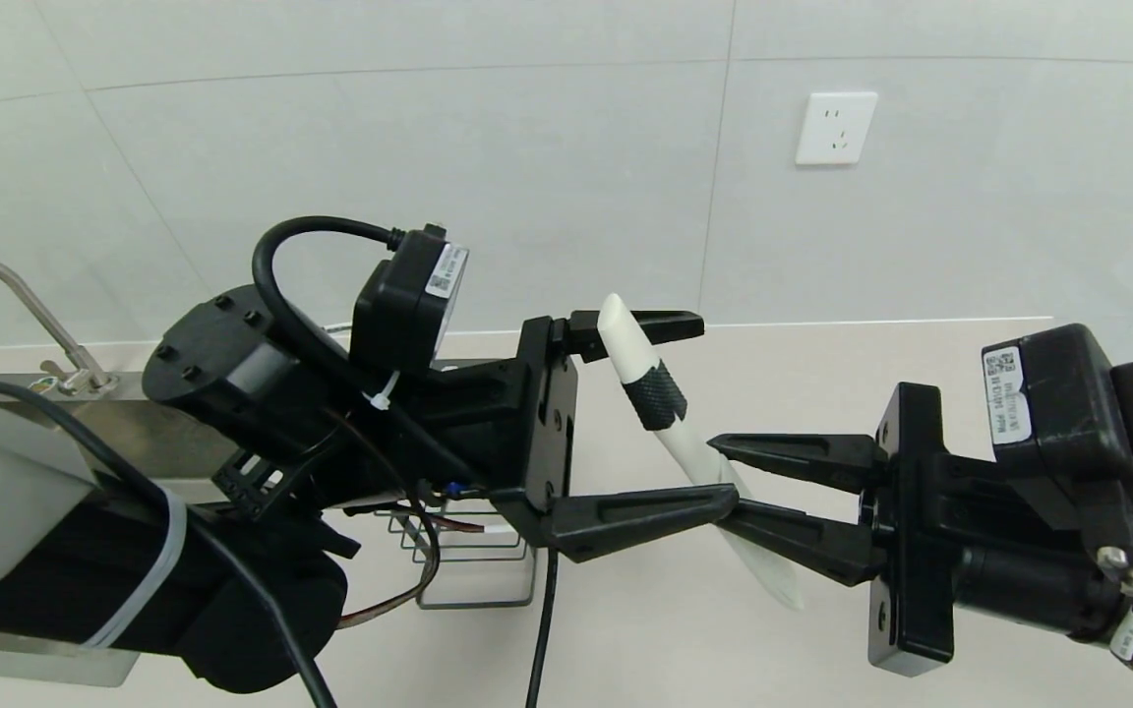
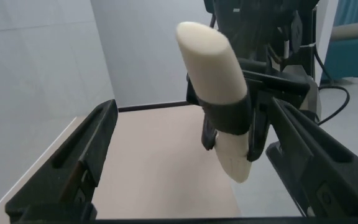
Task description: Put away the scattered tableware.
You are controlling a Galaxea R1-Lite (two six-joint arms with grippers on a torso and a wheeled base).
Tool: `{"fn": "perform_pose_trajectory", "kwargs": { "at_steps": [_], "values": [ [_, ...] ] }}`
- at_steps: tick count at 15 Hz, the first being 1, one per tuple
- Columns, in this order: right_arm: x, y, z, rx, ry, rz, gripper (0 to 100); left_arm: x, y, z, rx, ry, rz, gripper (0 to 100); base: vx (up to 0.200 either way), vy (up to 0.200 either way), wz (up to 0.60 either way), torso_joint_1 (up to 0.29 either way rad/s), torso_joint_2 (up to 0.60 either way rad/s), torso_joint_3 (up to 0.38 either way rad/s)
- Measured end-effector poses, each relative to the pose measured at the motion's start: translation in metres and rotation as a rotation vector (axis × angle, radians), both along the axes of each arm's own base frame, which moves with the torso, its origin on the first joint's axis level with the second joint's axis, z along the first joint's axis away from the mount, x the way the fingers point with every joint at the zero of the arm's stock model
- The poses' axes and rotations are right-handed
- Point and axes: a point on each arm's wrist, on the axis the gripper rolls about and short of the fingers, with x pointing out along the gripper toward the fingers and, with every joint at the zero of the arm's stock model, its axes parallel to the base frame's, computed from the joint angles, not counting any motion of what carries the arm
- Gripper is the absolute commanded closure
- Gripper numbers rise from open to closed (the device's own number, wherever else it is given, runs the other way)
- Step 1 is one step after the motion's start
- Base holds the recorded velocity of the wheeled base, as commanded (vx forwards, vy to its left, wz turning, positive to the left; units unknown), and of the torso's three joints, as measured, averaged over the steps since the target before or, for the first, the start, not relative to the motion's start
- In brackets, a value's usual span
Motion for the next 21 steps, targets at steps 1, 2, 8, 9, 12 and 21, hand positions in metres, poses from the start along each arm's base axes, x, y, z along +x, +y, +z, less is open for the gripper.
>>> {"fn": "perform_pose_trajectory", "kwargs": {
  "at_steps": [1,2,8,9,12,21],
  "values": [
    [0.001,0.000,0.001,0.004,-0.003,-0.003,100,-0.001,-0.001,0.000,0.000,0.002,-0.004,0,0.000,0.000,0.00,0.000,0.00,0.000],
    [0.001,0.000,0.003,0.009,-0.003,-0.011,100,-0.002,-0.002,0.000,0.000,0.009,-0.009,0,0.000,0.000,0.00,0.000,0.00,0.000],
    [0.003,0.001,0.004,0.014,-0.003,-0.021,100,-0.005,-0.004,0.003,-0.004,0.014,-0.025,0,0.000,0.000,0.00,0.000,0.00,0.000],
    [0.003,0.001,0.004,0.014,-0.003,-0.022,100,-0.006,-0.004,0.003,-0.004,0.022,-0.028,0,0.000,0.000,0.00,0.000,0.00,0.000],
    [0.004,0.001,0.004,0.013,-0.002,-0.027,100,-0.007,-0.003,0.006,-0.008,0.020,-0.030,0,0.000,0.000,0.00,0.000,0.00,0.000],
    [0.006,0.001,0.009,0.027,-0.015,-0.039,100,-0.009,-0.001,0.011,-0.017,0.024,-0.032,0,0.000,0.000,0.00,0.000,0.00,0.000]
  ]
}}
